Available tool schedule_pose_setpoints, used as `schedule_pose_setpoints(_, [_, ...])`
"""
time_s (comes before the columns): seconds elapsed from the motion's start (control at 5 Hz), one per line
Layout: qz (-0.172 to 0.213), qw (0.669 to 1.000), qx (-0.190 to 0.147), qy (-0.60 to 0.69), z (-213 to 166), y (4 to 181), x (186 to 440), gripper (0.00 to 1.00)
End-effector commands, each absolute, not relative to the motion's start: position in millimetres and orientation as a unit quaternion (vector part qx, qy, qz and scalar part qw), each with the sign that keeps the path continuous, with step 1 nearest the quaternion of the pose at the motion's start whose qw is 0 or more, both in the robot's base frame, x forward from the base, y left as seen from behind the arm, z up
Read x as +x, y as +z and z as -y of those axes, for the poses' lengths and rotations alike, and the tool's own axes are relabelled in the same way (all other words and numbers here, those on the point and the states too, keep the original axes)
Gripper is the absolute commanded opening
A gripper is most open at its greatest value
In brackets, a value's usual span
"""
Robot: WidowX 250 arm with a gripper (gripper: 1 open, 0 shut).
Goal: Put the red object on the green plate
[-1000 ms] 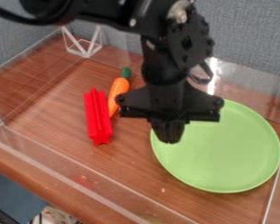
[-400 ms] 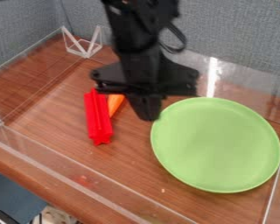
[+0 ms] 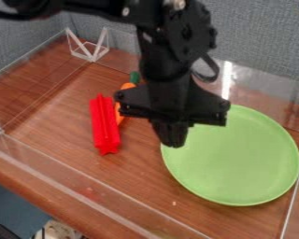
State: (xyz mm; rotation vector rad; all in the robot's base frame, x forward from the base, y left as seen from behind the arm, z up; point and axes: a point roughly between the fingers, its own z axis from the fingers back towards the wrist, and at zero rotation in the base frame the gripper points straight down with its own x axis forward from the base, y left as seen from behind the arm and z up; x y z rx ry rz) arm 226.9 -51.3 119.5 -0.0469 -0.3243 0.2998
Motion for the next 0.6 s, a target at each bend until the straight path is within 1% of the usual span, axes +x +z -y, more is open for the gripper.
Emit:
schedule_pose_setpoints(0.0, [0.180, 0.971, -0.027, 0.152, 38.7, 133.9, 225.5, 0.00])
schedule_pose_setpoints(0.2, [0.179, 0.975, -0.028, 0.130, 55.4, 130.6, 228.4, 0.00])
schedule_pose_setpoints(0.4, [0.167, 0.978, -0.025, 0.120, 64.9, 113.9, 234.0, 0.00])
